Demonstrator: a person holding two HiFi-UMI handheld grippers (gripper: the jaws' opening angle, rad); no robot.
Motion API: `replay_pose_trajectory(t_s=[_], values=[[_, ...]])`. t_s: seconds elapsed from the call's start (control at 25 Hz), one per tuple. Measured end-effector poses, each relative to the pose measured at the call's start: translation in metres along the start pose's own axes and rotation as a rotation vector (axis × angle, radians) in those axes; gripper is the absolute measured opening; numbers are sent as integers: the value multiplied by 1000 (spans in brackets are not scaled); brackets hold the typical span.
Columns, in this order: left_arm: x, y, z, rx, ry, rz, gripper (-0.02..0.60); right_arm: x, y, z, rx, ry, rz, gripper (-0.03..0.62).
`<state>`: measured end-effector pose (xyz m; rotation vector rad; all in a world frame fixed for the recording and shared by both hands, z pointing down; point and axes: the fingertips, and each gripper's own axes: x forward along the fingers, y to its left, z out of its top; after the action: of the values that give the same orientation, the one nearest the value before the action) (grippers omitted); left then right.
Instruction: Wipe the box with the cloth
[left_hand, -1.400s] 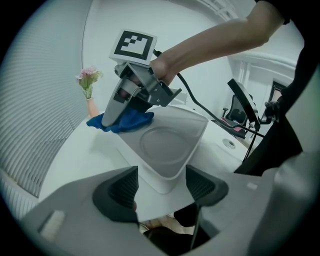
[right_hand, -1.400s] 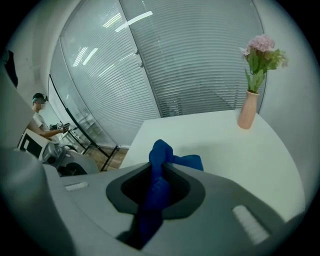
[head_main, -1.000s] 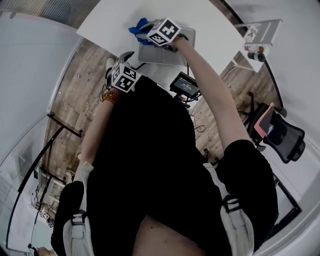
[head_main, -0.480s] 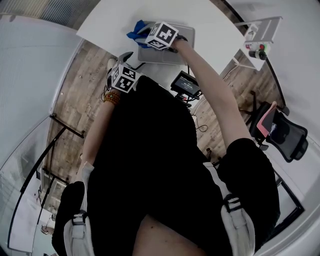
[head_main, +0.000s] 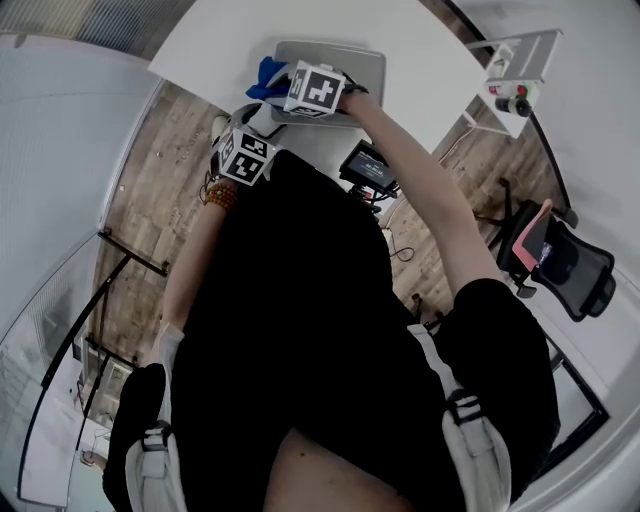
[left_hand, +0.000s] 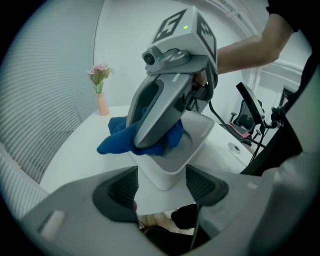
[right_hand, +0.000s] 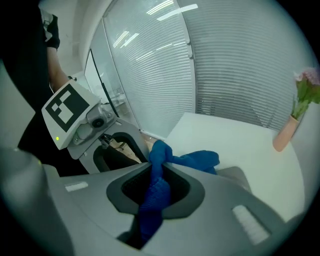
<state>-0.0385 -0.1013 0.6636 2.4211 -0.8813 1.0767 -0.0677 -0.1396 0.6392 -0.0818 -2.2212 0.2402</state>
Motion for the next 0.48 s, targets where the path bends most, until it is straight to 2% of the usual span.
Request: replay_pose_trajectory(t_s=[0.12, 0.36, 0.48], values=[[0, 0, -1, -5, -5, 0, 314, 2, 9, -1, 52, -30, 25, 71], [-2, 4, -3, -31, -22, 25, 314, 10, 38, -3, 194, -25, 204, 71], [-2, 5, -6, -32, -11, 39, 313, 12, 53, -6, 198, 4, 260, 71]])
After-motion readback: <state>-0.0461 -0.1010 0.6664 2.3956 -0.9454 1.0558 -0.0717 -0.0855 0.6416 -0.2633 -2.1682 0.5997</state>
